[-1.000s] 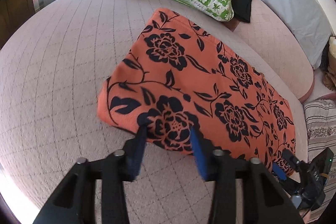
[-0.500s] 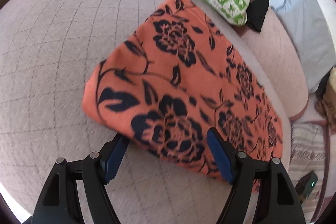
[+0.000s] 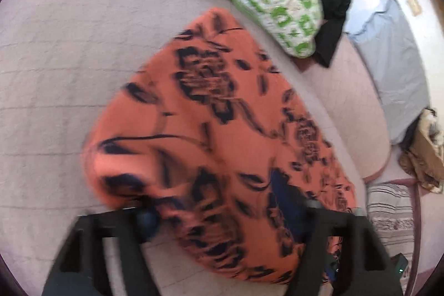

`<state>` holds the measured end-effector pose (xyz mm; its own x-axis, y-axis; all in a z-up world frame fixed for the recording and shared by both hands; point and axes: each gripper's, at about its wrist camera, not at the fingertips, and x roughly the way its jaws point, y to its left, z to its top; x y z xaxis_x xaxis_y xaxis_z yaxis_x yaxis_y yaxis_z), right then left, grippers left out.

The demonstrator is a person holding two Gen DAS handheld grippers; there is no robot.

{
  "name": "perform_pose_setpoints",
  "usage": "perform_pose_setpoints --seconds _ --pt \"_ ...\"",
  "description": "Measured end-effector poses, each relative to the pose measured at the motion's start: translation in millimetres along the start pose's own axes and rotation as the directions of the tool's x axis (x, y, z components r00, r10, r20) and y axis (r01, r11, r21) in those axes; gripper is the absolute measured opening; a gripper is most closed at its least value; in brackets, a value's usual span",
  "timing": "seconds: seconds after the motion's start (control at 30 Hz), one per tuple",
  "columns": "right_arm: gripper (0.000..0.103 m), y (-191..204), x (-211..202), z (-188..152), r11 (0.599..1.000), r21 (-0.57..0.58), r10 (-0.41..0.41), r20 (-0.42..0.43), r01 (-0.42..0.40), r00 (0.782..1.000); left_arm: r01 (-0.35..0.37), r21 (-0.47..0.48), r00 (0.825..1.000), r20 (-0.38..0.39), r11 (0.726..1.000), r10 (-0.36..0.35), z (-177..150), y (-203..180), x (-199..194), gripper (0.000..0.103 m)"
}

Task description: Fold small clothes

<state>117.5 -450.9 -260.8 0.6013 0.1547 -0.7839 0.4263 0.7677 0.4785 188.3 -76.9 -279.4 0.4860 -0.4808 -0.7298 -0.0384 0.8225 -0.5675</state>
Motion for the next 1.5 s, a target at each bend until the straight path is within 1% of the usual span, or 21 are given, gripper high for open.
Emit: perform_pose_setpoints --seconds 0.07,0.13,0.17,0.23,0.27,0.37,0.5,0.57,0.77,0.9,0.97,1.03,1.1,1.13,1.17,1.23,1.27,1.3,1.37,1.43,1.5 --pt "0.043 1.3 0.9 0.4 1.0 -0.001 0.003 0.001 -0.003 1.0 -0.014 0.026 1.0 0.008 1.0 0.014 0.6 -5.7 6.4 0.081" --pt "0.043 1.2 1.4 0.4 1.0 0.002 0.008 0.002 -0.008 1.0 -0.018 -0.001 1.0 0.023 1.0 0.018 4.3 -2.0 7.8 0.051" --pt "0.043 0.5 1.0 0.4 1.0 0.003 0.012 0.001 -0.012 1.0 -0.024 -0.019 0.999 0.02 1.0 0.025 7.6 1.3 9.5 0.032" --pt "0.043 -0.4 0.7 0.8 1.0 0.006 0.019 0.0 -0.019 1.0 0.006 -0.06 1.0 0.012 0.998 -0.005 12.0 7.9 9.7 0.03" --pt "0.043 -2.2 -0.9 0.1 1.0 0.008 0.023 0.0 -0.023 1.0 -0.004 -0.048 1.0 0.012 0.999 0.005 12.0 5.8 9.1 0.029" --pt "0.043 -5.4 -2.8 1.2 0.999 0.022 0.04 -0.004 -0.039 0.999 -0.058 0.06 0.997 0.056 0.996 0.055 8.1 -15.1 2.3 0.026" --pt "0.042 -13.9 -9.4 7.3 0.994 0.07 0.083 -0.003 -0.083 0.997 -0.066 0.227 0.993 0.111 0.972 0.042 2.7 -51.8 -17.1 0.026" --pt "0.042 -20.5 -17.5 12.6 0.99 0.098 0.1 0.023 -0.102 0.995 -0.081 0.327 0.991 0.127 0.941 0.041 -6.2 -75.9 -24.8 0.025" --pt "0.041 -55.1 -43.5 32.4 0.949 0.239 0.188 0.101 -0.207 0.977 -0.079 0.506 0.994 0.102 0.859 0.031 -38.8 -138.7 -26.1 0.024" --pt "0.041 -70.6 -59.9 39.9 0.921 0.278 0.238 0.152 -0.272 0.959 -0.075 0.615 0.996 0.081 0.785 0.032 -69.9 -180.5 -13.7 0.024" --pt "0.041 -77.1 -65.4 42.8 0.899 0.285 0.293 0.167 -0.331 0.941 -0.083 0.661 0.996 0.067 0.746 0.052 -88.3 -199.3 1.7 0.024" --pt "0.042 -85.0 -66.6 46.7 0.876 0.299 0.342 0.166 -0.378 0.925 -0.098 0.705 0.995 0.047 0.703 0.092 -105.4 -214.8 22.3 0.027" --pt "0.049 -93.6 -61.9 50.2 0.852 0.339 0.368 0.154 -0.399 0.917 -0.103 0.756 0.986 -0.007 0.647 0.165 -124.2 -224.4 47.2 0.041" --pt "0.052 -100.3 -56.3 51.7 0.825 0.378 0.397 0.142 -0.42 0.907 -0.094 0.767 0.982 -0.032 0.634 0.184 -128.9 -225.7 53.9 0.043" --pt "0.061 -105.1 -51.7 51.7 0.802 0.408 0.421 0.133 -0.437 0.897 -0.072 0.771 0.982 -0.057 0.632 0.182 -131.0 -225.2 54.6 0.048" --pt "0.063 -109.8 -40.7 52.3 0.763 0.461 0.454 0.116 -0.453 0.883 -0.011 0.766 0.988 -0.09 0.642 0.124 -128.0 -220.6 39.1 0.06" --pt "0.064 -110.7 -36.5 52.4 0.75 0.475 0.468 0.11 -0.46 0.877 0.047 0.76 0.989 -0.126 0.648 0.075 -123.8 -215.9 25.3 0.068" --pt "0.067 -108.7 -33.2 53.0 0.745 0.478 0.478 0.103 -0.465 0.872 0.108 0.753 0.987 -0.159 0.649 0.021 -118.7 -209.2 8.8 0.071" --pt "0.072 -101.0 -30.6 54.8 0.752 0.458 0.489 0.092 -0.473 0.867 0.165 0.754 0.983 -0.178 0.635 -0.045 -111.4 -197.0 -15.5 0.078" --pt "0.074 -92.2 -30.8 56.2 0.757 0.434 0.502 0.093 -0.489 0.86 0.157 0.767 0.987 -0.133 0.622 -0.085 -100.7 -181.5 -38.0 0.084" --pt "0.077 -85.1 -29.3 56.8 0.749 0.424 0.525 0.091 -0.51 0.846 0.086 0.763 0.996 -0.067 0.64 -0.054 -89.8 -168.1 -41.1 0.085"
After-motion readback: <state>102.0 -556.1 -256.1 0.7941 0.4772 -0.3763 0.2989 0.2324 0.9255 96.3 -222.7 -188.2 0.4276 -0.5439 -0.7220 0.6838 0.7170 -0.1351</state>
